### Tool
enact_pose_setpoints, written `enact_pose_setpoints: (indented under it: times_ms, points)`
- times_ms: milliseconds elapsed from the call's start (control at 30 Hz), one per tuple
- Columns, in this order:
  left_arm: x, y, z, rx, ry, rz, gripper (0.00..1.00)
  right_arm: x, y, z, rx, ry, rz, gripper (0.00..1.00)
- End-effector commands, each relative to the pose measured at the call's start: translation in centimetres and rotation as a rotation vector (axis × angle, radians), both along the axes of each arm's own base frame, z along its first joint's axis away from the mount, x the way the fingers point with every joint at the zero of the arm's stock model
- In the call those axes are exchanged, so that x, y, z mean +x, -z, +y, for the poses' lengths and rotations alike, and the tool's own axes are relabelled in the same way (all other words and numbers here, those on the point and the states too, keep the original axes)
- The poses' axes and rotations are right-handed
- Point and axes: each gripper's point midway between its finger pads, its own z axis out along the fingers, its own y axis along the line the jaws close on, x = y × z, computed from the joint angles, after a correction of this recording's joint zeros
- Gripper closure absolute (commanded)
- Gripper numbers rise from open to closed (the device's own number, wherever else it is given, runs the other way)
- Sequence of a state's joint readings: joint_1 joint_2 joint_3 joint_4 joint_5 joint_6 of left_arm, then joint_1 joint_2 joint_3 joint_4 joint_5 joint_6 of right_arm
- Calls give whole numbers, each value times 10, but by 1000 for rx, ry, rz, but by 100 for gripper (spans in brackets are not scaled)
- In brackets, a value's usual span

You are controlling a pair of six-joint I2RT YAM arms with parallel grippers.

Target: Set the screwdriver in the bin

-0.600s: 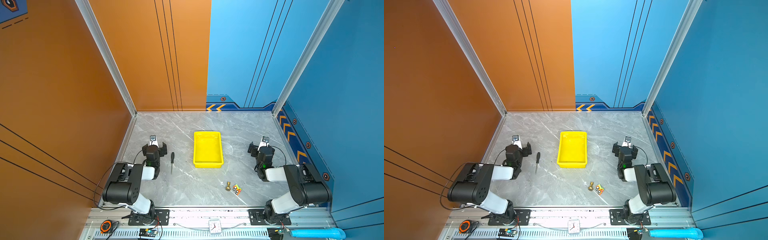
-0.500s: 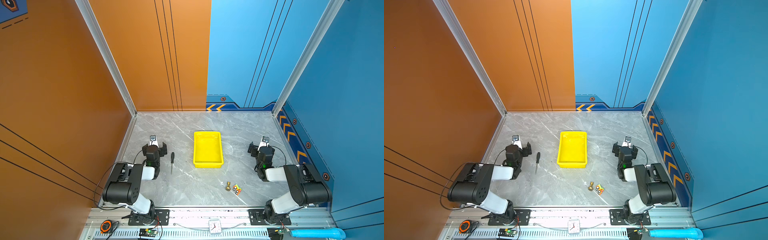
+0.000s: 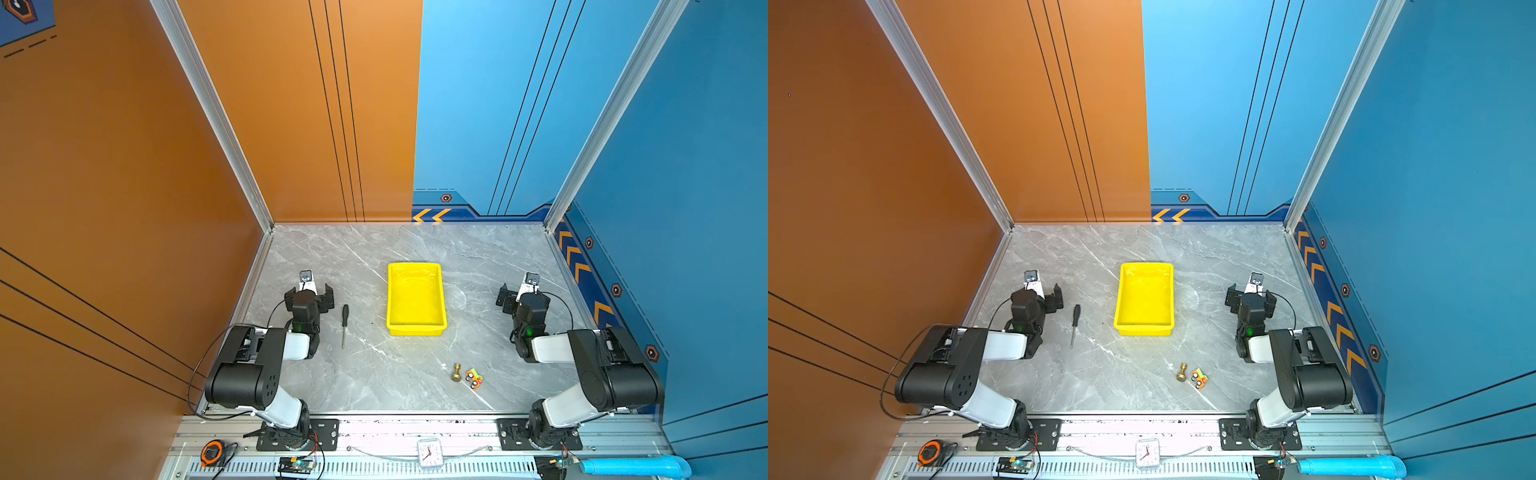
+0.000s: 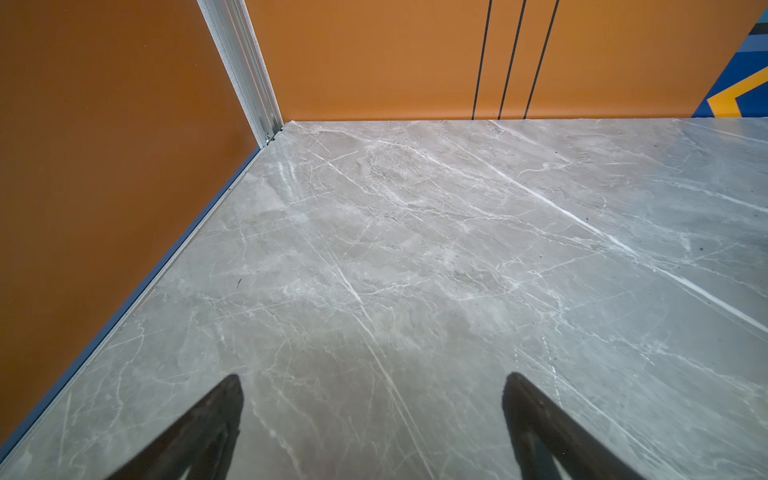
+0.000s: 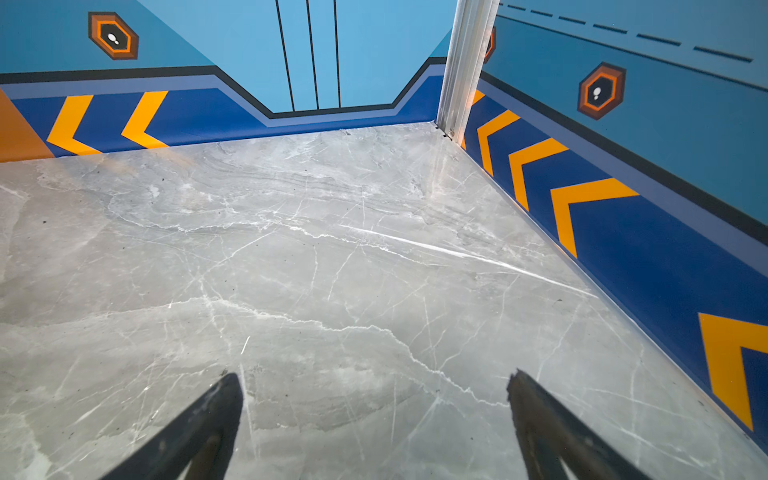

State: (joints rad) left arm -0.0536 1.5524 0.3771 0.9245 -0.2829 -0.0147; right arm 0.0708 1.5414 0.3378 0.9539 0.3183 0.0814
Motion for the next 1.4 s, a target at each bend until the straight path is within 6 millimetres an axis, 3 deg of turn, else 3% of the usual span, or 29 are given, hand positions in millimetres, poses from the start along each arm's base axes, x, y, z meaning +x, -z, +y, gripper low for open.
enact_pose_setpoints:
  times_ms: [0,900,1167,1367]
  points:
    - [0,3,-4,8,22,6,2,4,-2,-1,2,2,-4,0]
    - [-1,3,-4,6,23,6,2,4,-3,1,-5,-2,-2,0]
    - [-7,-15,-3,7,20,-15,2,-1,-19,2,-29,9,-14,0]
    - [-17,-24,-8,-28,58,79,2,-10,-37,12,-24,-17,5,0]
